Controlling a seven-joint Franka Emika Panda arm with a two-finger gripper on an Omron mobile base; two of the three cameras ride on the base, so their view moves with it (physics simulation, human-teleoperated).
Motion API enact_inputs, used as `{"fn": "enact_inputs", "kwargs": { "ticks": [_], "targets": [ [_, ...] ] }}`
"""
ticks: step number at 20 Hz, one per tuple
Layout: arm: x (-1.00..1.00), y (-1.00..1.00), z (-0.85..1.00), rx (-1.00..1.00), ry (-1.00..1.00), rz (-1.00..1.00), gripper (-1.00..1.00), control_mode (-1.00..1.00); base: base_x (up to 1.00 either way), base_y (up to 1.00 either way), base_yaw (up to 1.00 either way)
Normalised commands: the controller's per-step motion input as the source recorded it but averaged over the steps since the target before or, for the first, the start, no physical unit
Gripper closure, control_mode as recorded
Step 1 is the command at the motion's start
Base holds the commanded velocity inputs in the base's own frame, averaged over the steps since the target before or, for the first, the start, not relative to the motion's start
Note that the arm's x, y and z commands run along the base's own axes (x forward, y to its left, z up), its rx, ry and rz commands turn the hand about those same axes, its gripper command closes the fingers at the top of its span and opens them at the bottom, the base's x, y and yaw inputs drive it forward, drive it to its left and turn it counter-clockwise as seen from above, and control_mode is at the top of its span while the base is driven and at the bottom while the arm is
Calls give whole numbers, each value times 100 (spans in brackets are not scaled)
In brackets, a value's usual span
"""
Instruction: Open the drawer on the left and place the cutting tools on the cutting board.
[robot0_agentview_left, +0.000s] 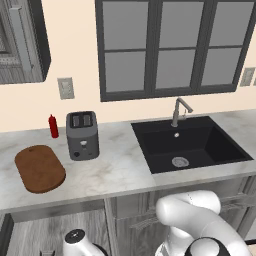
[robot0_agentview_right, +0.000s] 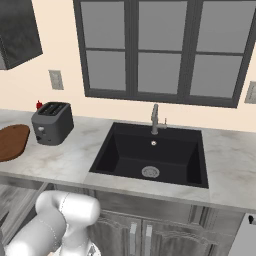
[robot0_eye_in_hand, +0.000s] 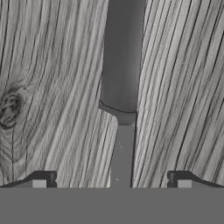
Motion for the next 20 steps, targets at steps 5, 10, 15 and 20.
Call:
{"fn": "enact_inputs", "kwargs": {
  "ticks": [5,10,15,20],
  "targets": [
    [0,0,-22,0,0,0,-100,-100,0,0,0],
    [0,0,-19,0,1,0,-100,-100,0,0,0],
    [0,0,-17,0,0,0,-100,-100,0,0,0],
    [0,4,-12,0,0,0,-100,-100,0,0,0]
  ]
}}
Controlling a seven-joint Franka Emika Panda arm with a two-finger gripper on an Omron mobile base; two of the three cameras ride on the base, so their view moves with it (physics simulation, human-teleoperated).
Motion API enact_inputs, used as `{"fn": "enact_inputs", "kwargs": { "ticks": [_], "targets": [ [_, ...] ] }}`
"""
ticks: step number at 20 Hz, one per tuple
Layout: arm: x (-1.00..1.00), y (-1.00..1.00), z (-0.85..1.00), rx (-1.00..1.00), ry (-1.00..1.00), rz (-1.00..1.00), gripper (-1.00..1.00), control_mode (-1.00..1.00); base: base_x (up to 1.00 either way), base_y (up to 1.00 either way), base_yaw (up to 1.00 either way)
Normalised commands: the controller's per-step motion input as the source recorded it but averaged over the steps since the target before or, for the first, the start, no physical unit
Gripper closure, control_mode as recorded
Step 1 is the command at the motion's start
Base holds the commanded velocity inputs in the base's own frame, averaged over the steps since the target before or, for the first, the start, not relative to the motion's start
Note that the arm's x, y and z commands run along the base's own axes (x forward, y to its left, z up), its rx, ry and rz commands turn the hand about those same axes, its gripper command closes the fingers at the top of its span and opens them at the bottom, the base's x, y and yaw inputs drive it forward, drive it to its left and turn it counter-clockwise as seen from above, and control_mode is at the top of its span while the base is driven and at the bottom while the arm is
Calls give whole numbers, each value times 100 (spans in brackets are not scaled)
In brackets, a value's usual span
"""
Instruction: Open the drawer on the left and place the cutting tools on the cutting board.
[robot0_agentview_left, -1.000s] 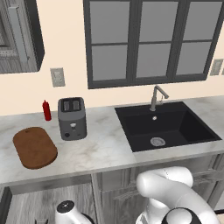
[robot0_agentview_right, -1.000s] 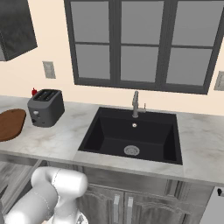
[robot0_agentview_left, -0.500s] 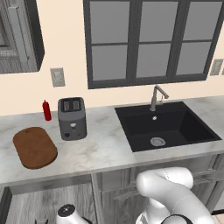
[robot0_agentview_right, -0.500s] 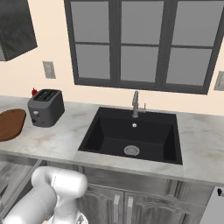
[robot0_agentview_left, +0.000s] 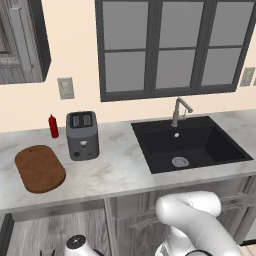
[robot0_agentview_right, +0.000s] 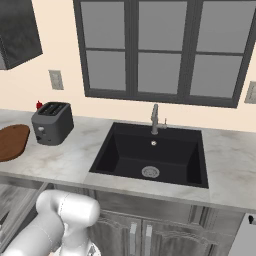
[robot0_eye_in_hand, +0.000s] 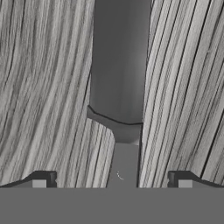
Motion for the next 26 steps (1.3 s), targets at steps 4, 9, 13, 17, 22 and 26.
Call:
{"fn": "enact_inputs", "kwargs": {
  "ticks": [4,9,13,17,22,26],
  "targets": [
    [0,1,-5,0,0,0,-100,-100,0,0,0],
    [0,0,0,0,0,0,100,-100,0,0,0],
    [0,0,0,0,0,0,100,-100,0,0,0],
    [0,0,0,0,0,0,100,-100,0,0,0],
    [-9,0,10,0,0,0,100,-100,0,0,0],
    [-3,0,56,0,0,0,100,-100,0,0,0]
  ]
}}
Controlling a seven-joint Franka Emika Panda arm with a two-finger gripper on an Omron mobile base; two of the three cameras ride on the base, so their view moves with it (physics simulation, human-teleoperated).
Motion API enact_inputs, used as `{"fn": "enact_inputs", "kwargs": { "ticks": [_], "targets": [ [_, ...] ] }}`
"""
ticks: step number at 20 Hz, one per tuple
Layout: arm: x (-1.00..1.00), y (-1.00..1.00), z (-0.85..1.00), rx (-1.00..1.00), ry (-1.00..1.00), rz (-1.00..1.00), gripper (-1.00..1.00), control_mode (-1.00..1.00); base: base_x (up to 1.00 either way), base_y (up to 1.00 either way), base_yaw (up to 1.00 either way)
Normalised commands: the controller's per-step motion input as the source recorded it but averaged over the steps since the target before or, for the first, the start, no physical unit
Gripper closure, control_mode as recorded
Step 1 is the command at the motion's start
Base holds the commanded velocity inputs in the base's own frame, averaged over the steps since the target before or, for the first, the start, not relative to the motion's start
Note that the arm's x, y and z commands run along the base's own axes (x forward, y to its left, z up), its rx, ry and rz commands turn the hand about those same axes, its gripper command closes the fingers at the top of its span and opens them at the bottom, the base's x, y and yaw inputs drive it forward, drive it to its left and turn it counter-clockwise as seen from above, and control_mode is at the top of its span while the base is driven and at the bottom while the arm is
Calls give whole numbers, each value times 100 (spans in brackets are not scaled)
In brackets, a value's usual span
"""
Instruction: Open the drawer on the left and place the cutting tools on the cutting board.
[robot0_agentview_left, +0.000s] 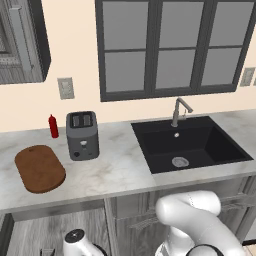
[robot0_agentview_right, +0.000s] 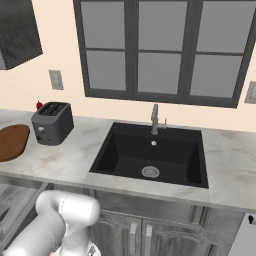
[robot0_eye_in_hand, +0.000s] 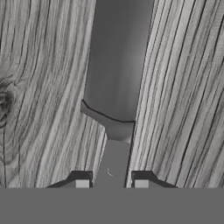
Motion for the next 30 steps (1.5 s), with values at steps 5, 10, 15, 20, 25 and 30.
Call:
{"fn": "enact_inputs", "kwargs": {
  "ticks": [5,10,15,20,25,30],
  "targets": [
    [0,0,94,0,0,1,100,-100,0,0,0],
    [0,0,100,0,0,3,100,-100,0,0,0],
    [0,-8,79,2,0,9,100,-100,0,0,0],
    [0,-20,74,5,0,16,100,-100,0,0,0],
    [0,-23,63,7,-3,17,100,-100,0,0,0],
    [8,-22,48,5,-7,13,100,-100,0,0,0]
  ]
}}
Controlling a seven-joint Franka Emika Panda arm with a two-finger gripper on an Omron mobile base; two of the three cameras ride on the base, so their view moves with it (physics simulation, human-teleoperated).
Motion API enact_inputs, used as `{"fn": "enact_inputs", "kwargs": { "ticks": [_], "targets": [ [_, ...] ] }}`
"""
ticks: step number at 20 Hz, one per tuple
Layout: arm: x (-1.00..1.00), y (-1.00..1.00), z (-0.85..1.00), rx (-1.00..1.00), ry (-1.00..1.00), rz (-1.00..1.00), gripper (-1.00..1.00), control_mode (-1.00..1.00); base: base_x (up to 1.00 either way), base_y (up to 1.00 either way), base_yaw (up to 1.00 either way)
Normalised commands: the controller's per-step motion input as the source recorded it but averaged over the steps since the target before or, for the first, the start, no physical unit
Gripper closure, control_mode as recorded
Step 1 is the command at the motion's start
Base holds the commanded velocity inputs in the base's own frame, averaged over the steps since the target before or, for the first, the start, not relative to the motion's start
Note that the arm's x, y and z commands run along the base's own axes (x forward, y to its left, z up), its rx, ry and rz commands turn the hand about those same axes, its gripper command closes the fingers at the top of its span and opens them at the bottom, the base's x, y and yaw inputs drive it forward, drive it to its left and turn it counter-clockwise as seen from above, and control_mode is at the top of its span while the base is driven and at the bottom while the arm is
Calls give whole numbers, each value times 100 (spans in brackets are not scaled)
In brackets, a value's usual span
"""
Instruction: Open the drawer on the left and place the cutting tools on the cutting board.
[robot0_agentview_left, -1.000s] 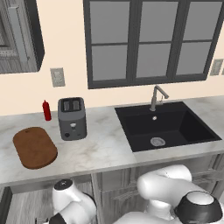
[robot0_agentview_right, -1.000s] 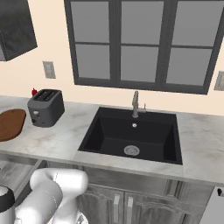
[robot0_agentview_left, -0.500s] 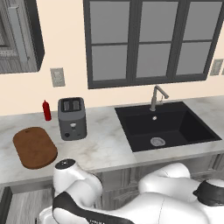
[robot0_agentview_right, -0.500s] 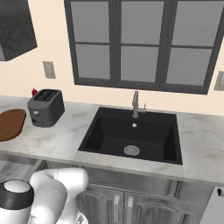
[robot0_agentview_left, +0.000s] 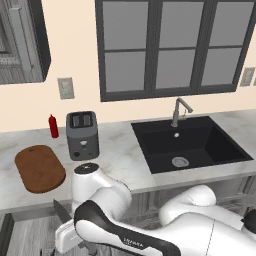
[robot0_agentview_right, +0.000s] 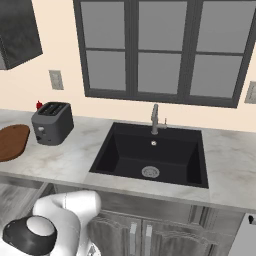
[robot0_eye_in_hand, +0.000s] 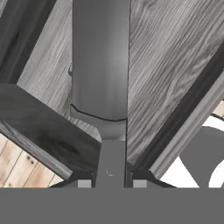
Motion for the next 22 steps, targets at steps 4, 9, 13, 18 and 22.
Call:
{"fn": "enact_inputs", "kwargs": {
  "ticks": [4,9,13,18,22],
  "targets": [
    [45,-11,54,0,-1,5,100,-100,0,0,0],
    [64,-8,52,0,0,0,100,-100,0,0,0],
    [80,-6,49,0,0,0,100,-100,0,0,0],
    [86,-4,34,0,0,1,100,-100,0,0,0],
    [86,0,9,0,0,2,100,-100,0,0,0]
  ]
}}
